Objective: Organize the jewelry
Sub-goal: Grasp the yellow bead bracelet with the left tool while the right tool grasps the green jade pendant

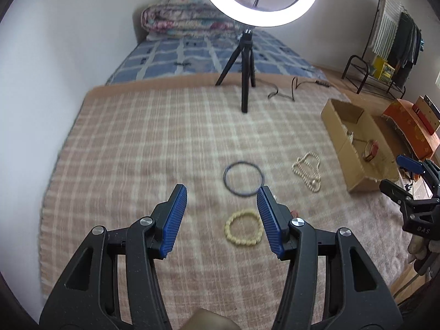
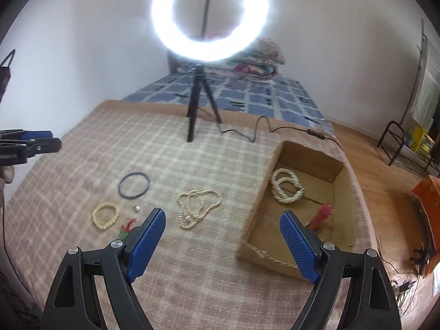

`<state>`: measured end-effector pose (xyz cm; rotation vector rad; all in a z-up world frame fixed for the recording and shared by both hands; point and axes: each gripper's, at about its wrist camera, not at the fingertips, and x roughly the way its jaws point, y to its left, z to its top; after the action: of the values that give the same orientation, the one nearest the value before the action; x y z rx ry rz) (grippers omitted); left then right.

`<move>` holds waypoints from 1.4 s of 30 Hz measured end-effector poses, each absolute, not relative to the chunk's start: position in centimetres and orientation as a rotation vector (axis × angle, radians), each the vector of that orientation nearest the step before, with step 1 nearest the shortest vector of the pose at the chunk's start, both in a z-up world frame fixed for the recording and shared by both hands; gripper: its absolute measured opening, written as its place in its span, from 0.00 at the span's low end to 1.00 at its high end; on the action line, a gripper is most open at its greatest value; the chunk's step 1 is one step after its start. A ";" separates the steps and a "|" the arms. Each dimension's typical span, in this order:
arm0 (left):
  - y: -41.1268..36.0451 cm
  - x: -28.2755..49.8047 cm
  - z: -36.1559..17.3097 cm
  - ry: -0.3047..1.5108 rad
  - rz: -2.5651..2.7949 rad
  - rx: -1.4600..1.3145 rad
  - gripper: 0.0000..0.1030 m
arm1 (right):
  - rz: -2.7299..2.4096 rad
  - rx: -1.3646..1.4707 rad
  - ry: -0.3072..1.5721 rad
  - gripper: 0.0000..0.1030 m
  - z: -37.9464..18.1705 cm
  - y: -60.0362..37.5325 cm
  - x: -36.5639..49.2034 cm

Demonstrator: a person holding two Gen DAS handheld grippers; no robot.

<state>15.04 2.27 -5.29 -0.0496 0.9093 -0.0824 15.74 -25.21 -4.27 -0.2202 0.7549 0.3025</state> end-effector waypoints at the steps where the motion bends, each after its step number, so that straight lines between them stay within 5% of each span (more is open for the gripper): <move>1: 2.4 15.1 -5.8 0.921 -0.085 -0.052 0.53 | 0.335 -0.228 0.768 0.84 -4.7 -24.5 15.6; 10: 3.1 16.4 -11.1 1.056 -0.145 -0.101 0.52 | 0.581 -0.338 0.883 0.56 -9.1 -18.8 14.1; 12: 3.1 16.8 -12.3 1.097 -0.159 -0.127 0.39 | 0.618 -0.365 0.911 0.50 -10.2 -17.8 13.9; 15: 2.9 17.2 -13.5 1.123 -0.158 -0.121 0.38 | 0.657 -0.391 0.948 0.39 -11.8 -16.7 13.8; 42: 0.7 20.4 -18.3 1.217 -0.170 -0.022 0.33 | 0.738 -0.378 1.062 0.32 -16.2 -13.9 17.4</move>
<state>20.38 0.70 -18.30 -0.0221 1.2168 -0.1700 17.39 -13.87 -16.20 -0.3784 1.0619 0.7383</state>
